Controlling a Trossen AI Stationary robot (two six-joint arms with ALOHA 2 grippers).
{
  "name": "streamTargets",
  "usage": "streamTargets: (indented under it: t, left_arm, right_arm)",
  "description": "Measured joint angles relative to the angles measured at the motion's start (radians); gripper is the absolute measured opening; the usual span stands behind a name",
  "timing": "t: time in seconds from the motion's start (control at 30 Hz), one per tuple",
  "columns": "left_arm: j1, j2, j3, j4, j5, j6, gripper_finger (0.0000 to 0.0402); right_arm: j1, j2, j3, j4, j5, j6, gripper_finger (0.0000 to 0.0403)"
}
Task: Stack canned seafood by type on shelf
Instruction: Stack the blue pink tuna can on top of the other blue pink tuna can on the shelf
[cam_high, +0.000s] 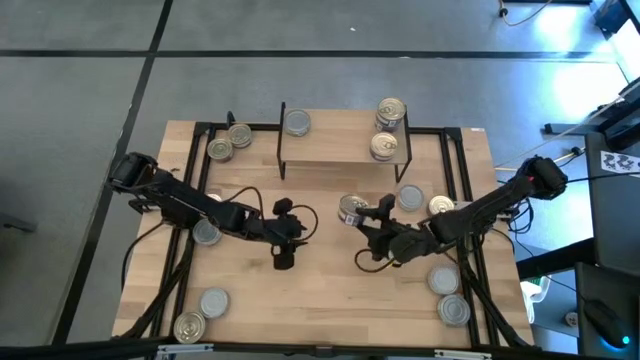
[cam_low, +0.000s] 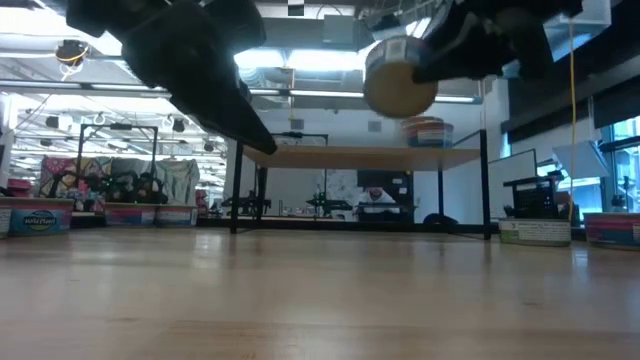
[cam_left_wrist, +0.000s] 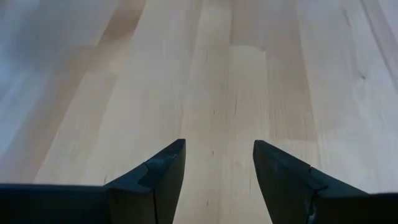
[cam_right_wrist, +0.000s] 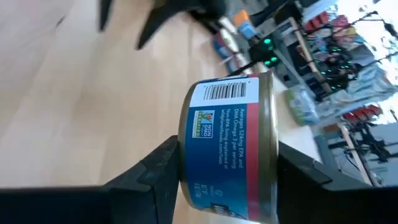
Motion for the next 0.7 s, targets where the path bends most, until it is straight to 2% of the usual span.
streamTargets:
  t: [0.3, 0.53, 0.7]
  left_arm:
    - [-0.004, 0.0, 0.0, -0.014, -0.014, 0.021, 0.0188]
    - [-0.004, 0.0, 0.0, -0.017, -0.047, 0.02, 0.0188]
    - [-0.004, 0.0, 0.0, -0.017, -0.047, 0.016, 0.0188]
  right_arm:
    - [-0.024, -0.126, 0.022, -0.022, 0.21, -0.18, 0.0191]
    - [-0.177, -0.206, 0.074, -0.174, 0.212, -0.248, 0.0191]
    - [-0.34, -0.222, 0.08, -0.291, 0.145, -0.248, 0.0191]
